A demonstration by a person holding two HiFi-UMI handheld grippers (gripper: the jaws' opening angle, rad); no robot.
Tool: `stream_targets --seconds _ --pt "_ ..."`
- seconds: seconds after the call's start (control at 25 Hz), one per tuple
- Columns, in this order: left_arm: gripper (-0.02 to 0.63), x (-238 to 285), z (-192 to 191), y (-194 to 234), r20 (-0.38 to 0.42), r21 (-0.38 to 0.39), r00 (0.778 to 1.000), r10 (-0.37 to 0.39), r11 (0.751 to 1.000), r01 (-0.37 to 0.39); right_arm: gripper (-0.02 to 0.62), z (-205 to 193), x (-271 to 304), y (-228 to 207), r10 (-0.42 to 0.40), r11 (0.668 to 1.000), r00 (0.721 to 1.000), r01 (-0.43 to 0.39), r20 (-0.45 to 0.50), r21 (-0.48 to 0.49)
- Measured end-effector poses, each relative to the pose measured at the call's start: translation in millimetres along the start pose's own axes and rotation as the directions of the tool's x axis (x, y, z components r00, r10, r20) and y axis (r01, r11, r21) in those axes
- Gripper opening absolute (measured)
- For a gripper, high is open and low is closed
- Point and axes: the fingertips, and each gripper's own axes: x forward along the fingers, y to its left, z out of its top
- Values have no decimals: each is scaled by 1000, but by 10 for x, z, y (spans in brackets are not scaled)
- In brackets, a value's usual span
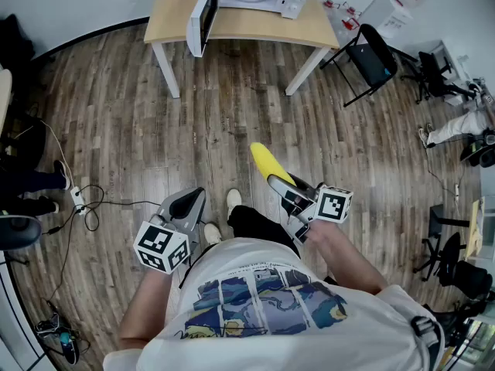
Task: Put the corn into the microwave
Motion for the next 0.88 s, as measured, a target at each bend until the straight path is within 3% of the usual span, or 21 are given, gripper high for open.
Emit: stream_targets --seconds 0.32,0.52,0.68,0.88 --pt "8 669 561 -87 -1 69 997 -80 994 80 253 576 131 -241 -29 997 1000 30 11 -71" --pt "8 1010 877 144 -22 94 999 -50 994 52 253 957 373 -406 -62 979 998 55 -32 -198" --pt "9 1257 1030 275 -10 88 1000 -23 996 24 253 1193 548 -604 -113 938 991 85 -65 -335" --pt "8 1380 1181 557 -10 66 1000 -17 998 18 253 1455 877 -817 -149 930 987 122 -54 -347"
